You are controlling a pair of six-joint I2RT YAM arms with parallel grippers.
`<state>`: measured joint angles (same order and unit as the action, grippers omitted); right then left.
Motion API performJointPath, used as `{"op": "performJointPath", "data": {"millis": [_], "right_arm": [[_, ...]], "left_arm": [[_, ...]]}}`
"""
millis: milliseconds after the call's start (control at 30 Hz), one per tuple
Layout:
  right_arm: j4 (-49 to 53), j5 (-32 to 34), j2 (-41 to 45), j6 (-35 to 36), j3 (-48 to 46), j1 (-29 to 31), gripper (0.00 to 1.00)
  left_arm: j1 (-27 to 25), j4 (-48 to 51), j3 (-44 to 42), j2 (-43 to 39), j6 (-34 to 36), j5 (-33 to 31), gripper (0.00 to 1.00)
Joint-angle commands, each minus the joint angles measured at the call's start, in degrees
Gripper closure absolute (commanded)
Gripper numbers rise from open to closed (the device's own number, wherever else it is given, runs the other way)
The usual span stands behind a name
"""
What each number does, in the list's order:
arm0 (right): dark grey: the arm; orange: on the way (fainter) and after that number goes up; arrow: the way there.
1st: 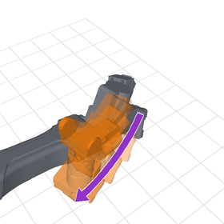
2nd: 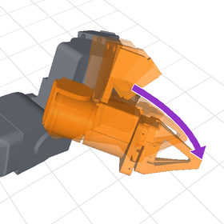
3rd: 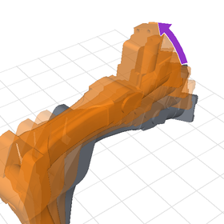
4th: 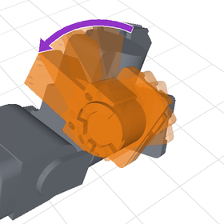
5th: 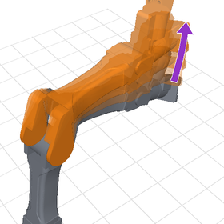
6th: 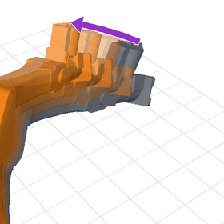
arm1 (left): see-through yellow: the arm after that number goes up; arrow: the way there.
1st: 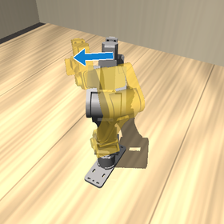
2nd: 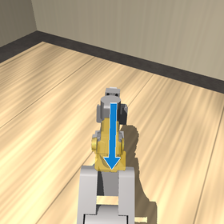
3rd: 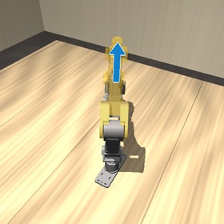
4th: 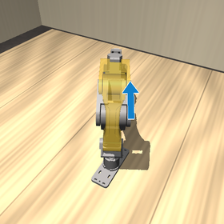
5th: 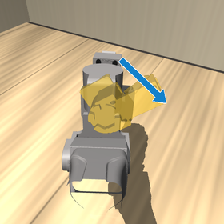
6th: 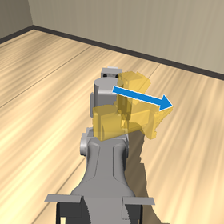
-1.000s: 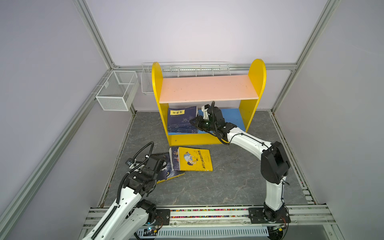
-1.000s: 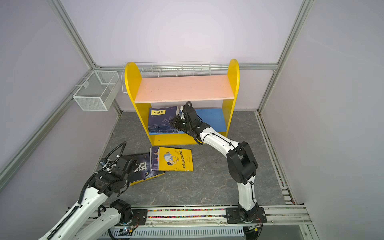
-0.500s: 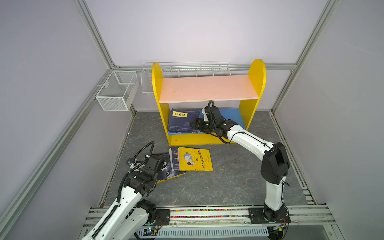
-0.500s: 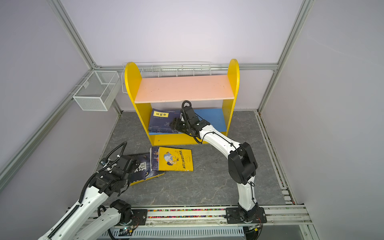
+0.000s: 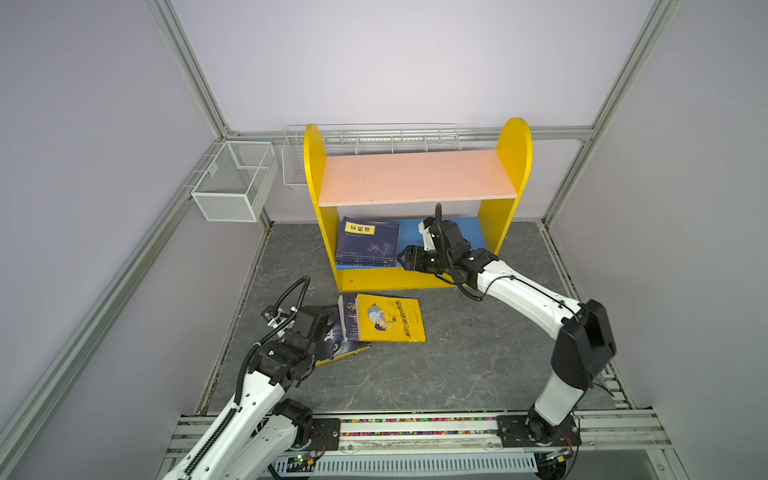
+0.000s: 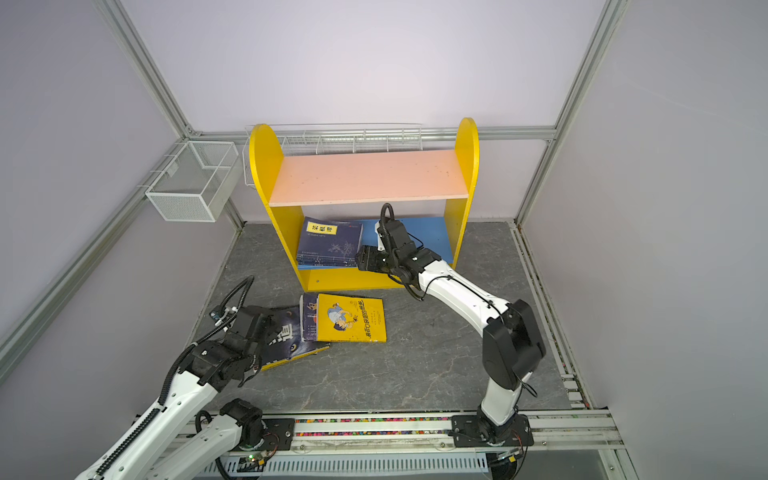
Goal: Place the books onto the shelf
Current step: 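Reach both grippers to the yellow comic book on the table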
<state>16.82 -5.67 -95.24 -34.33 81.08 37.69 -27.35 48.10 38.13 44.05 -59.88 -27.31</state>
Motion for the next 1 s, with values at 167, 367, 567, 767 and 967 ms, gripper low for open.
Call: {"op": "performJointPath", "data": {"millis": [167, 367, 567, 767, 967], "right_arm": [[5.85, -12.85, 5.38, 15.37, -16.17, -0.79, 0.28], [8.02, -16.68, -0.75, 19.58, -19.78, -1.02, 0.29], [4.89, -19.52, -7.31, 18.84, -19.64, -1.84, 0.30], [1.85, -20.83, -10.73, 17.68, -20.67, -2.66, 0.31], [-3.64, -26.58, -13.40, 14.72, -20.40, -2.49, 0.33]], "left_arm": [[-1.72, -13.51, 2.31, 7.22, 17.63, 16.45, 0.17], [-7.78, -15.42, 5.39, 13.58, 21.82, 18.27, 0.16], [-9.38, -13.29, 6.31, 18.82, 20.40, 16.04, 0.17], [-9.38, -14.86, 3.14, 20.18, 19.83, 15.66, 0.18], [-9.38, -15.94, 1.64, 21.20, 19.62, 16.00, 0.22]]}}
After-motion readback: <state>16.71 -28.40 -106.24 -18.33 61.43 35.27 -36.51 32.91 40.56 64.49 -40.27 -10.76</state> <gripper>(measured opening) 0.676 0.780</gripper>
